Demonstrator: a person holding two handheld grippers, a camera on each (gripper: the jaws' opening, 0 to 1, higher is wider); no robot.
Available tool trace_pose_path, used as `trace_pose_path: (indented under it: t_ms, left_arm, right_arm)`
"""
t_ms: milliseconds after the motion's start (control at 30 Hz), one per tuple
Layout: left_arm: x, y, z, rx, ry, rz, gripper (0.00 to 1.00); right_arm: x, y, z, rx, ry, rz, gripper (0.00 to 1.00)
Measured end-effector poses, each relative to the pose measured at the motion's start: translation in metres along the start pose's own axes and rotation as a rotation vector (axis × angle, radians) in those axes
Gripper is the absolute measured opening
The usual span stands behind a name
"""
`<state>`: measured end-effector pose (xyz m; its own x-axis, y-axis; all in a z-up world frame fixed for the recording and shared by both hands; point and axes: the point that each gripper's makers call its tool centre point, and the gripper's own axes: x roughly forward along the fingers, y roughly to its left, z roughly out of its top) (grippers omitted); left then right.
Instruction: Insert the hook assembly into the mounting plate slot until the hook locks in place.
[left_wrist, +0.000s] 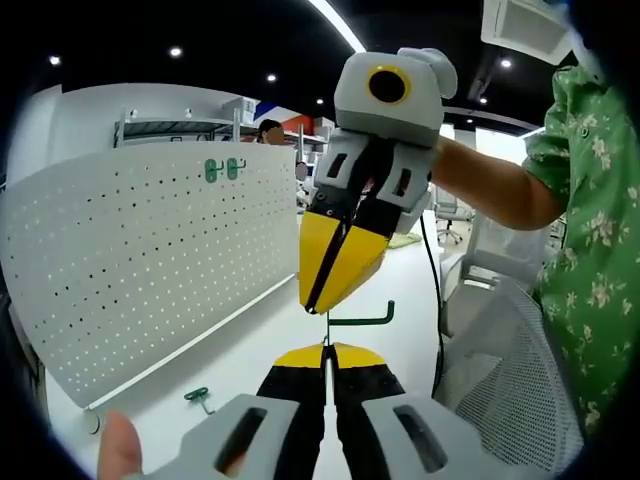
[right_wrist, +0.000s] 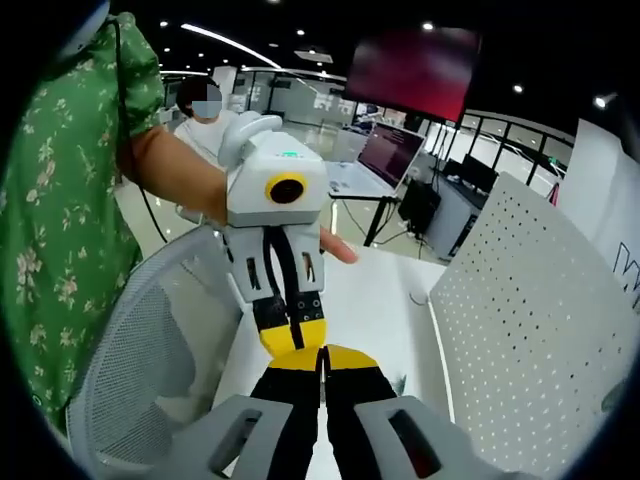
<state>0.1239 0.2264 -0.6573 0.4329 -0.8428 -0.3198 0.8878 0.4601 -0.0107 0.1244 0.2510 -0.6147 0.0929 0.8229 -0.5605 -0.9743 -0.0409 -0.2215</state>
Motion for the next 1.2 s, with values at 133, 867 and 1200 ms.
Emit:
trace_pose_path:
  t_ms: [133,867,1200]
  left_arm:
    - [-0.001,0.002,0.0,-0.007,-0.003,0.007,0.01]
    - [0.0,0.012,0.007,-0.016,-0.03,0.032,0.01]
    - [0.001,0.016,0.009,-0.02,-0.04,0.04,0.01]
  right_arm:
    - [-0.005,-0.008,0.009,0.016,-0.044,-0.05,0.0]
    - [-0.017,-0.028,0.016,0.046,-0.119,-0.168,0.14]
    - [-0.022,-0.034,0.015,0.07,-0.13,-0.203,0.22]
